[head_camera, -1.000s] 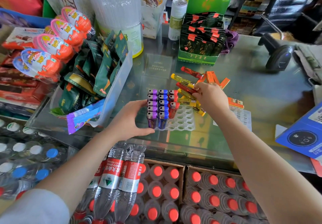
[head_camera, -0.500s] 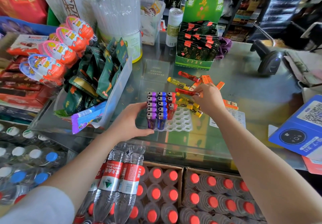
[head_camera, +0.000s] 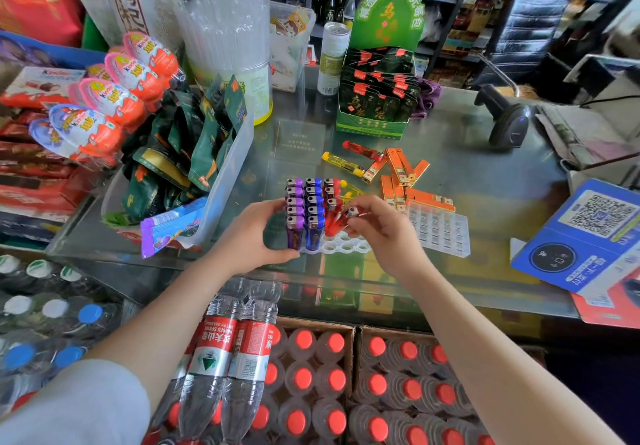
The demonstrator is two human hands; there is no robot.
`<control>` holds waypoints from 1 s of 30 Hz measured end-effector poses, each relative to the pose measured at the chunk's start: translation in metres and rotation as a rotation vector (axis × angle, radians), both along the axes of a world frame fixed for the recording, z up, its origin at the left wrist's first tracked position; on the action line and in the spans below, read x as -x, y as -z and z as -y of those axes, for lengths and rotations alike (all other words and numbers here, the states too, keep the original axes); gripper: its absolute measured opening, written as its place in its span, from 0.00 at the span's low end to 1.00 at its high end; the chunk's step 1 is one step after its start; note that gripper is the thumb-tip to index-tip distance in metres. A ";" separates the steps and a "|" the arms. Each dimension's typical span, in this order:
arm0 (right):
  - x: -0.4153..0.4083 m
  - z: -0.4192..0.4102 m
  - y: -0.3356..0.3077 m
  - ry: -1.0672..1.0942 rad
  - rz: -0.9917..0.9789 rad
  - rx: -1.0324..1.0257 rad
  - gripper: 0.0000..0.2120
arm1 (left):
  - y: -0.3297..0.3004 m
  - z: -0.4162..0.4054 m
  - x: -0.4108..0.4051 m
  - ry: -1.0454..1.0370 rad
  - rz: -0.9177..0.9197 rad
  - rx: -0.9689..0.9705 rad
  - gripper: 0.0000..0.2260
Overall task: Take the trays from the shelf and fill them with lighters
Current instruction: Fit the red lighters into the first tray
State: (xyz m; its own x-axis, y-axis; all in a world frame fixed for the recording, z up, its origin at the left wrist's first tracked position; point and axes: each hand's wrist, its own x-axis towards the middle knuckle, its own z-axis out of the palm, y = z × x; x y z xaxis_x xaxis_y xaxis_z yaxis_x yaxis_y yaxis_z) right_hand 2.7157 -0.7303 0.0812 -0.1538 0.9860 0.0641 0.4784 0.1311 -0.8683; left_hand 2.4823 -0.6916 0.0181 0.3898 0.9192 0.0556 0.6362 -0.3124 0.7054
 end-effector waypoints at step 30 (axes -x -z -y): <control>-0.023 -0.121 0.012 0.251 0.653 -0.140 0.13 | -0.010 0.003 -0.001 -0.029 0.001 0.007 0.32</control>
State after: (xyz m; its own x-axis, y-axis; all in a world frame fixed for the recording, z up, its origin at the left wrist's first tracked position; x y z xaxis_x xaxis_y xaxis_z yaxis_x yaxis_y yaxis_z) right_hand 2.7383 -0.6093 0.0690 0.0266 0.9860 0.1647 0.9252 0.0381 -0.3776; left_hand 2.4834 -0.6950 0.0286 0.3628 0.9305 0.0500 0.6442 -0.2892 0.7081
